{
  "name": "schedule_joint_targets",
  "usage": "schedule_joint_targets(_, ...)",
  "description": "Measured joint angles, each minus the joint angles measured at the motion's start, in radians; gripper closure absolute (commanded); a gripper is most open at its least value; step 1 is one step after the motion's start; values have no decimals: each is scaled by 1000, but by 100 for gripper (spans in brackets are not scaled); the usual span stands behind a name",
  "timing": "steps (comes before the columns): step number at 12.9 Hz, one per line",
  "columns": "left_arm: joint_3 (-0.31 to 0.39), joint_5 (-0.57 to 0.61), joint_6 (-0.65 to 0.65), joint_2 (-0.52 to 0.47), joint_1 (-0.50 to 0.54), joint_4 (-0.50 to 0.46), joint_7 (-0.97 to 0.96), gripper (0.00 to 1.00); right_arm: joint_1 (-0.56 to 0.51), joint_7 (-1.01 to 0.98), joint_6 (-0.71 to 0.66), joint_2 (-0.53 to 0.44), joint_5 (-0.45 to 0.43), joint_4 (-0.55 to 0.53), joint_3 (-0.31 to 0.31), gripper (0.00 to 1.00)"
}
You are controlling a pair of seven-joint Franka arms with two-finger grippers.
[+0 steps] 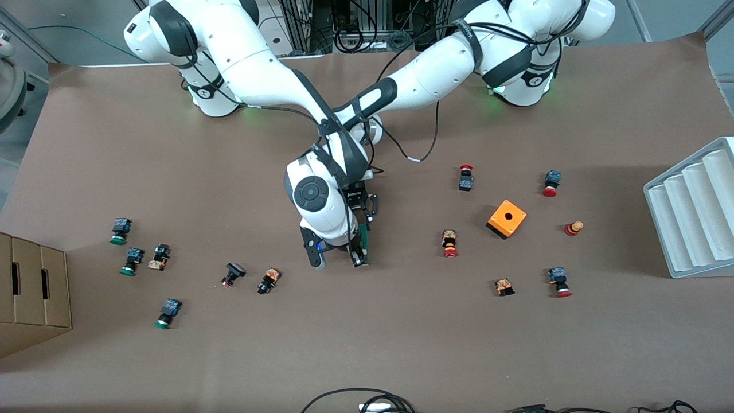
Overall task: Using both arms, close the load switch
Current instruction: 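Press the white lever down toward the switch base with the right gripper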
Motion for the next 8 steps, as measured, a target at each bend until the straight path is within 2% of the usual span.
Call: schedule_joint_targets(8,0,0,0,0,0,0,15,46,-31,-15,2,62,0,63,0,77)
